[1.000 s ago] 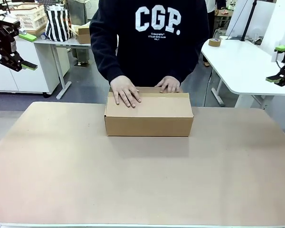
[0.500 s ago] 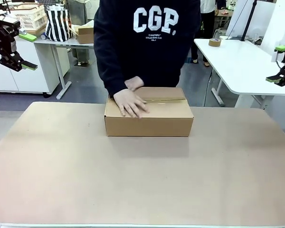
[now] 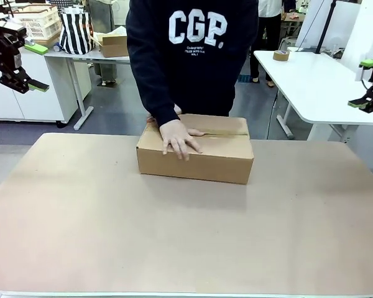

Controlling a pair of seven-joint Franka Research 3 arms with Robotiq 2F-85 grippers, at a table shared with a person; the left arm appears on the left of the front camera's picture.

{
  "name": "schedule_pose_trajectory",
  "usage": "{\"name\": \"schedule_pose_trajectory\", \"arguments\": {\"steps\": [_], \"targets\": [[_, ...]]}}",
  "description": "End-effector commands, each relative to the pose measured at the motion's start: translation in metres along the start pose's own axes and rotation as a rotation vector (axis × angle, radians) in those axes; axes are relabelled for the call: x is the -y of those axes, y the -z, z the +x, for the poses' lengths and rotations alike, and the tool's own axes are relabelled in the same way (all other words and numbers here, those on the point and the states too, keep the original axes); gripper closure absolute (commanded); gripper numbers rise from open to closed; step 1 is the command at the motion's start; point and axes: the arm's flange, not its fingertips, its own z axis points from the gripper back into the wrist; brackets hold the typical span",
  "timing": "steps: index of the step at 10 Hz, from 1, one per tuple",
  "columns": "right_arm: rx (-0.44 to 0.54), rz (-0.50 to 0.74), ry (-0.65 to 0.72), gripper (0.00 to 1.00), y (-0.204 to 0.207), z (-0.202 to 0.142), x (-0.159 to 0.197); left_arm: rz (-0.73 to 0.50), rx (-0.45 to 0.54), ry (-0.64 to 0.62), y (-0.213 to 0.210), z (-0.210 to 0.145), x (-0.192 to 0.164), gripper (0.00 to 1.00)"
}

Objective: Pack the gift set into the box.
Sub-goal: Press and hold the closed box until the human finishes sealing it.

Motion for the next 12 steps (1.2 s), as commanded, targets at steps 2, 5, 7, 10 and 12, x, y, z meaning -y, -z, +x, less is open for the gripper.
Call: {"name": "schedule_pose_trajectory", "arguments": {"steps": [2,5,7,10,12], "targets": [[-0.005,0.008,0.002,0.0,-0.0108,-0.0063,-0.0066,-0.004,-0.006,0.01,-0.0009,-0.0027,0.002,0.0],[-0.005,0.008,0.002,0.0,-0.0108,-0.0063,-0.0066,-0.004,-0.006,0.01,-0.0009,-0.0027,0.002,0.0],[-0.005,0.008,0.002,0.0,-0.0108,-0.0063,-0.0066,-0.004,-0.006,0.01,-0.0009,-0.0027,0.002,0.0],[-0.005,0.008,0.002,0.0,-0.0108,-0.0063,-0.0066,-0.004,-0.006,0.01,-0.0009,-0.0027,0.002,0.0],[-0.005,0.008,0.002,0.0,-0.0108,-0.0063,-0.0066,-0.004,-0.006,0.01,-0.0009,-0.0027,0.002,0.0]]}}
